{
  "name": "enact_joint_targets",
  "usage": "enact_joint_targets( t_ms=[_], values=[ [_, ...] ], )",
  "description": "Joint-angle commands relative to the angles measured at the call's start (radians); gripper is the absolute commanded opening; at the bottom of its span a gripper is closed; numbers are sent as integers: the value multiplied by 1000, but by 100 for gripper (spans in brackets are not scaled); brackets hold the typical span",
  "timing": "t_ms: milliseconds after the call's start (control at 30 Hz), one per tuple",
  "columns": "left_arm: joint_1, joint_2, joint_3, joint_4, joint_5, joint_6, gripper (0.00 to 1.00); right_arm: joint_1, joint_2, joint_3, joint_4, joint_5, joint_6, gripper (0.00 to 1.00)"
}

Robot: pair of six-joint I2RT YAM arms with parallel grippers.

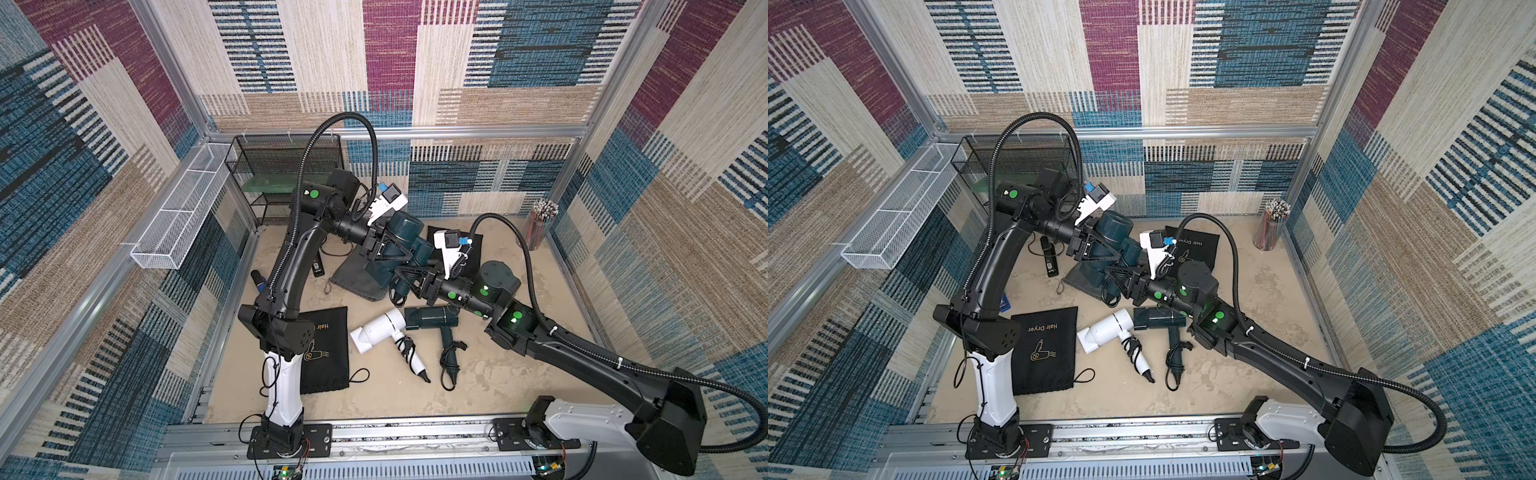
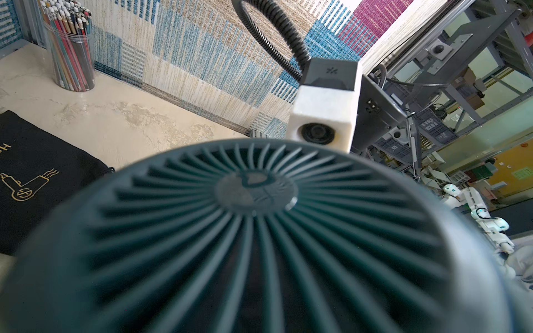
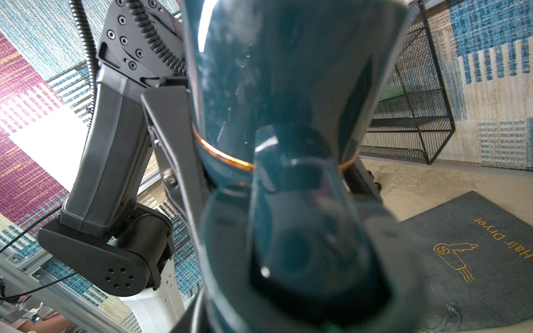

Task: Pack away hair dryers
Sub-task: Adjust the hair dryer.

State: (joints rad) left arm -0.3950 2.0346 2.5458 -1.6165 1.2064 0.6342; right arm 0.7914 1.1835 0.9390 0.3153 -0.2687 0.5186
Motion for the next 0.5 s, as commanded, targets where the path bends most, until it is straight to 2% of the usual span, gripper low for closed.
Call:
enact_joint_targets(
  t_ms=[0, 33, 200, 333, 467],
  values=[
    [0, -2, 35, -145, 8, -34, 95, -6, -11, -6, 41, 90, 18, 0],
    [-1, 1, 54, -145, -4, -37, 100, -7, -14, -9, 41, 90, 17, 0],
    [0, 15, 141, -135, -30, -62, 100, -16, -26, -23, 36, 99, 21, 0],
    [1, 2, 139, -72, -91, -105, 100, -47, -54, -37, 3, 124, 28, 0],
    [4, -8, 117, 27, -173, -190, 100, -122, -99, -33, -160, 188, 25, 0]
  ],
)
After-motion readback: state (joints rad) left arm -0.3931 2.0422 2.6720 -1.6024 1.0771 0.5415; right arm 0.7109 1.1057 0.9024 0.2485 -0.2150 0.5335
